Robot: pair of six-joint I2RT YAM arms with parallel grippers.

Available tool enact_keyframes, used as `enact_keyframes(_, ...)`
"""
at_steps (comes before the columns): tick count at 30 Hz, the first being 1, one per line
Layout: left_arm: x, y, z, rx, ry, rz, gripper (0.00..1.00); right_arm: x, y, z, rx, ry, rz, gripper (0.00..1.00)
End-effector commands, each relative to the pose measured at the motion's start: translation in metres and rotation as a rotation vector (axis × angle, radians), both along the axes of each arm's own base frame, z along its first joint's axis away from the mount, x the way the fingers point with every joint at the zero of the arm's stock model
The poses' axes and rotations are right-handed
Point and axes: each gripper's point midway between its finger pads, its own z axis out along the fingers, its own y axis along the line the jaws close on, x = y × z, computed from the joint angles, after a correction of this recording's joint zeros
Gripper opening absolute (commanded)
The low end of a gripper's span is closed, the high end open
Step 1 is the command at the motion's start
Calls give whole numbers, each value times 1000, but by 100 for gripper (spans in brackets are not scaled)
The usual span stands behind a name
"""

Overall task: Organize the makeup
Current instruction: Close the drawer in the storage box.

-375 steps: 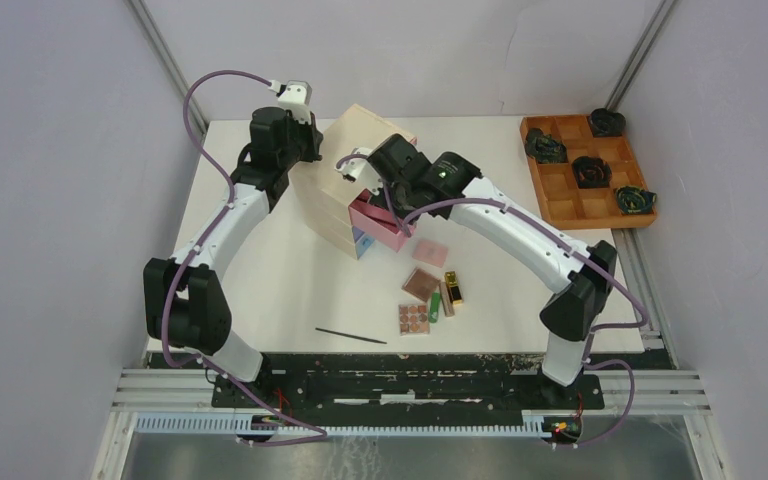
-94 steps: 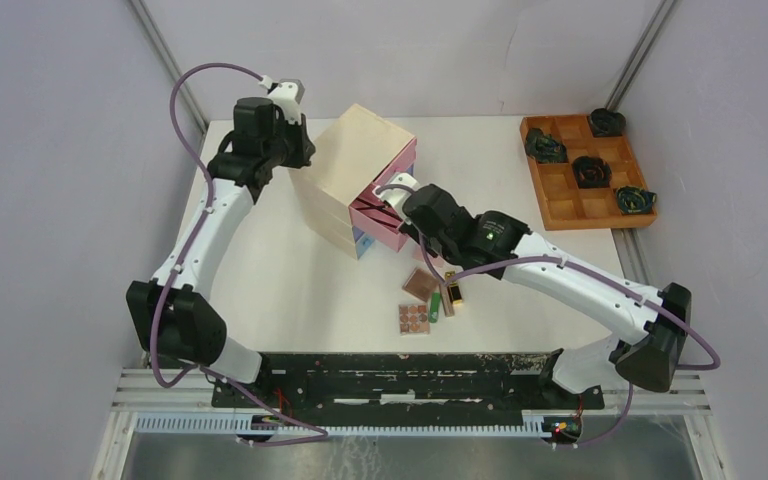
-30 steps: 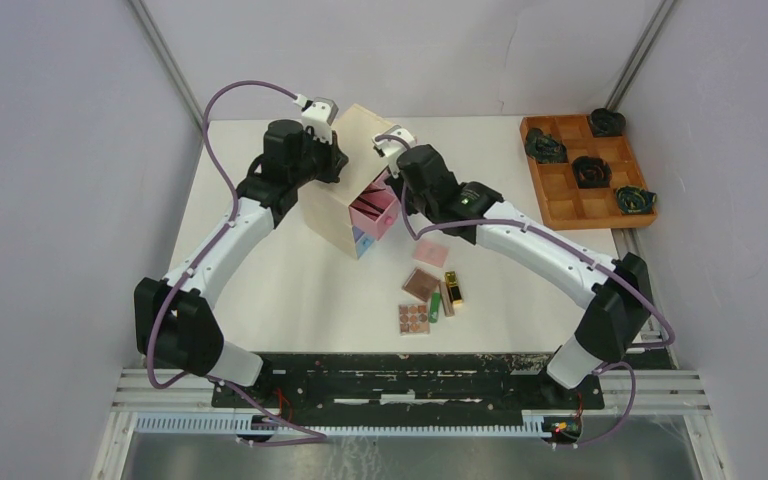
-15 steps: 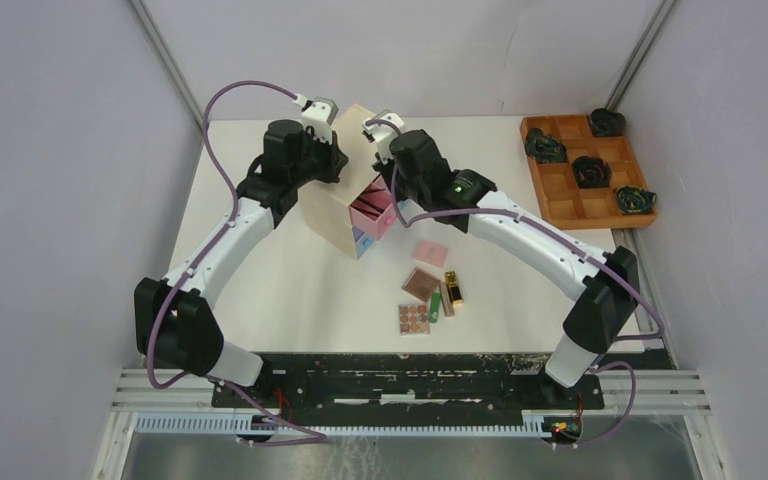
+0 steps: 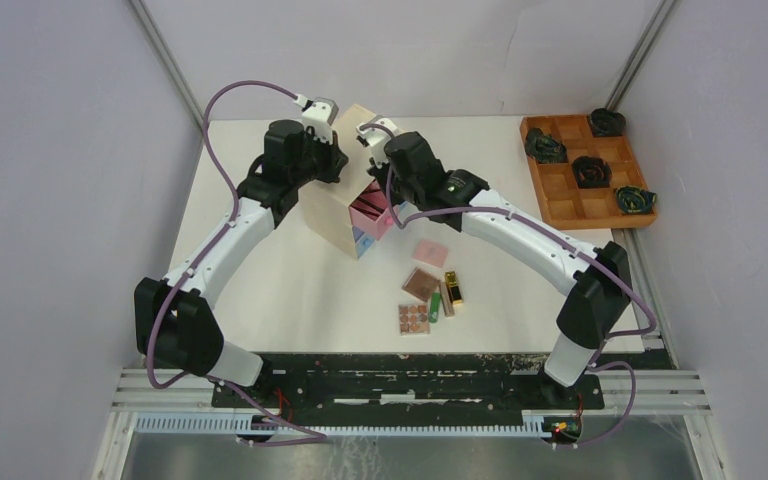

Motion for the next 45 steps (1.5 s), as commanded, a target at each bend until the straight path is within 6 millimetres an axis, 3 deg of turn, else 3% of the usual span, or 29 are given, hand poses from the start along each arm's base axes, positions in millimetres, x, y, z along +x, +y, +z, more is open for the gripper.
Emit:
enact_keyframes(1,-21,13,-69,99,216,19,3,-4,4,28,80,-30,21,1)
enact_keyframes(9,-21,12,-69,98,217,16,3,-18,9,24,108,15,72,1)
enact_keyframes(21,-21,12,-72,95,224,16,3,-36,6,33,118,7,121,1)
enact_keyframes(29,-21,11,-72,96,223,14,3,-33,5,36,98,-12,114,1)
enact_keyframes(38,-21,12,-72,98,220,15,3,-34,17,11,76,50,137,1)
enact_keyframes(45,-21,12,-74,99,224,15,3,-46,30,0,50,76,187,1)
